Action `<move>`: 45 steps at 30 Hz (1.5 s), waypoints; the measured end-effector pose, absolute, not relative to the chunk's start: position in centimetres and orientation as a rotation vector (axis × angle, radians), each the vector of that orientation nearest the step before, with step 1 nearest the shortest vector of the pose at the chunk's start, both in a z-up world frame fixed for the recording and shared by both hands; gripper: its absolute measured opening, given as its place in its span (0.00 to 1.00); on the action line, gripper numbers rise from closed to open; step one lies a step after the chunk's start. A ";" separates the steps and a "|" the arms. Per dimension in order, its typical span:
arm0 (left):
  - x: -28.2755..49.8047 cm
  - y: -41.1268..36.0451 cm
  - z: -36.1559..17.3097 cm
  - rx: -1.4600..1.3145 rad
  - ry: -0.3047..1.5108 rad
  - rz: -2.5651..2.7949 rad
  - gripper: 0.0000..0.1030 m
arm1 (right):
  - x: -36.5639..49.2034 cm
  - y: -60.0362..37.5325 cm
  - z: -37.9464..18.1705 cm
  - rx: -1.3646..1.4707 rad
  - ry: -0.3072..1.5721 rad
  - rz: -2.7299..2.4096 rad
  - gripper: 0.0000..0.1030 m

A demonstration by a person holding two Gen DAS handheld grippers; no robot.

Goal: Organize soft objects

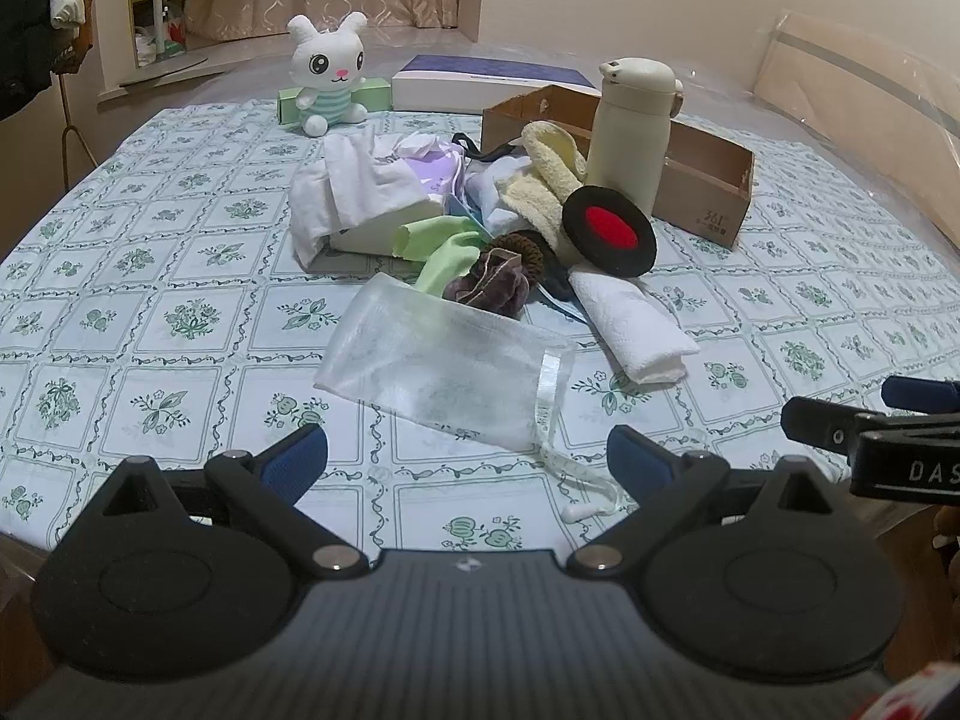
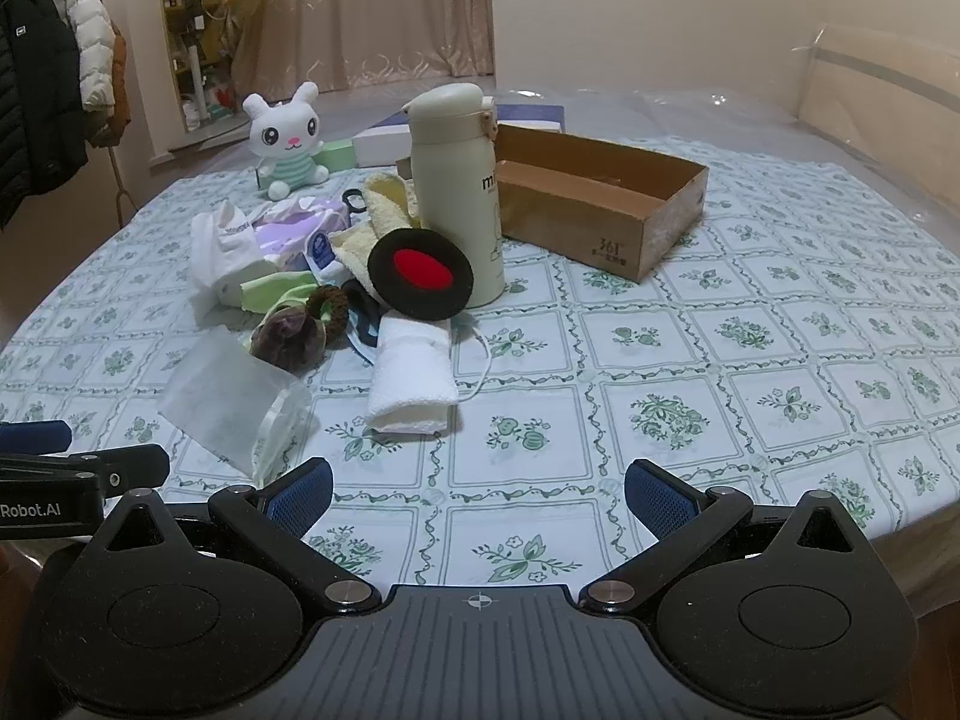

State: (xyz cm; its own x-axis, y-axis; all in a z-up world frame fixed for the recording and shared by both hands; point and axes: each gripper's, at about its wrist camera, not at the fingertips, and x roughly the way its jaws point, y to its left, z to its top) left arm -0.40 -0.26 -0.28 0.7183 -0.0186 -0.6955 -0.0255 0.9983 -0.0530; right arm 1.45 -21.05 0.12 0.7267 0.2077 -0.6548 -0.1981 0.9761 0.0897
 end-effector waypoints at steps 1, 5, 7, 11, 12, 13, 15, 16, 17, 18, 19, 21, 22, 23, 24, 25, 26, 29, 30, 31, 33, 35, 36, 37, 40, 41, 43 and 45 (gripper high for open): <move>-0.4 -0.3 -0.3 -0.060 0.770 0.004 0.96 | 1.4 -21.0 0.1 0.014 0.723 0.224 1.00; -0.4 -0.2 -0.3 -0.063 0.768 0.002 0.96 | 1.4 -21.0 0.1 0.012 0.721 0.225 1.00; -0.4 -0.3 -0.2 -0.062 0.768 0.000 0.96 | 1.5 -20.9 0.1 0.011 0.720 0.225 1.00; -0.3 -0.4 -0.1 -0.063 0.767 -0.001 0.96 | 1.5 -20.9 0.2 0.011 0.720 0.226 1.00; -0.3 -0.4 -0.2 -0.064 0.766 -0.001 0.96 | 1.5 -20.9 0.2 0.010 0.719 0.225 1.00; -0.3 -0.3 -0.1 -0.065 0.766 -0.001 0.96 | 1.5 -20.9 0.3 0.010 0.718 0.225 1.00; -0.3 -0.4 -0.1 -0.063 0.766 0.000 0.96 | 1.6 -20.8 0.4 0.009 0.718 0.227 1.00; -0.3 -0.4 -0.1 -0.062 0.765 0.000 0.96 | 1.6 -20.8 0.4 0.009 0.718 0.227 1.00; -0.3 -0.4 -0.1 -0.063 0.766 -0.001 0.96 | 1.6 -20.8 0.4 0.008 0.717 0.227 1.00; -0.3 -0.3 -0.1 -0.064 0.766 -0.001 0.96 | 1.6 -20.7 0.4 0.007 0.717 0.227 1.00; -0.3 -0.3 -0.1 -0.063 0.766 -0.001 0.96 | 1.7 -20.7 0.4 0.007 0.716 0.227 1.00; -0.3 -0.3 -0.1 -0.062 0.765 -0.001 0.96 | 1.6 -20.8 0.4 0.007 0.716 0.227 1.00; -0.3 -0.3 -0.1 -0.063 0.765 -0.001 0.96 | 1.6 -20.7 0.5 0.007 0.716 0.227 1.00; -0.3 -0.3 -0.1 -0.062 0.765 -0.001 0.96 | 1.6 -20.7 0.5 0.008 0.716 0.227 1.00; -0.3 -0.3 -0.1 -0.063 0.765 -0.002 0.96 | 1.7 -20.7 0.5 0.007 0.717 0.227 1.00; -0.3 -0.3 -0.1 -0.063 0.765 -0.001 0.96 | 1.6 -20.7 0.5 0.006 0.716 0.227 1.00; -0.3 -0.3 -0.1 -0.063 0.764 -0.002 0.96 | 1.6 -20.7 0.5 0.007 0.716 0.227 1.00; -0.3 -0.3 0.0 -0.064 0.766 -0.002 0.96 | 1.7 -20.7 0.5 0.007 0.715 0.228 1.00; -0.3 -0.4 0.0 -0.064 0.766 -0.001 0.96 | 1.7 -20.7 0.5 0.006 0.716 0.227 1.00; -0.3 -0.3 0.0 -0.064 0.766 -0.002 0.96 | 1.7 -20.6 0.5 0.006 0.716 0.227 1.00; -0.3 -0.3 0.0 -0.065 0.766 -0.001 0.96 | 1.7 -20.7 0.5 0.007 0.716 0.227 1.00; -0.2 -0.4 0.1 -0.065 0.766 0.000 0.96 | 1.7 -20.7 0.5 0.006 0.716 0.227 1.00; -0.2 -0.3 0.1 -0.065 0.766 -0.001 0.96 | 1.7 -20.7 0.5 0.007 0.716 0.228 1.00; -0.2 -0.3 0.1 -0.066 0.766 -0.001 0.96 | 1.7 -20.6 0.5 0.007 0.716 0.228 1.00; -0.3 -0.3 0.1 -0.066 0.766 -0.001 0.96 | 1.7 -20.6 0.5 0.007 0.716 0.228 1.00; -0.2 -0.3 0.1 -0.067 0.766 -0.001 0.96 | 1.7 -20.6 0.5 0.007 0.716 0.228 1.00; -0.2 -0.3 0.1 -0.069 0.767 -0.001 0.96 | 1.6 -20.6 0.4 0.007 0.716 0.227 1.00; -0.3 -0.2 0.1 -0.071 0.767 -0.001 0.96 | 1.6 -20.7 0.4 0.007 0.716 0.227 1.00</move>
State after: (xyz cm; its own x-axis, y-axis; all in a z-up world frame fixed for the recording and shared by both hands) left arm -0.30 -0.24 0.13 0.7199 -0.0270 -0.6936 -0.0250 0.9976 -0.0649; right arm 1.64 -20.66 0.42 0.7308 0.2089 -0.6499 -0.2043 0.9753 0.0837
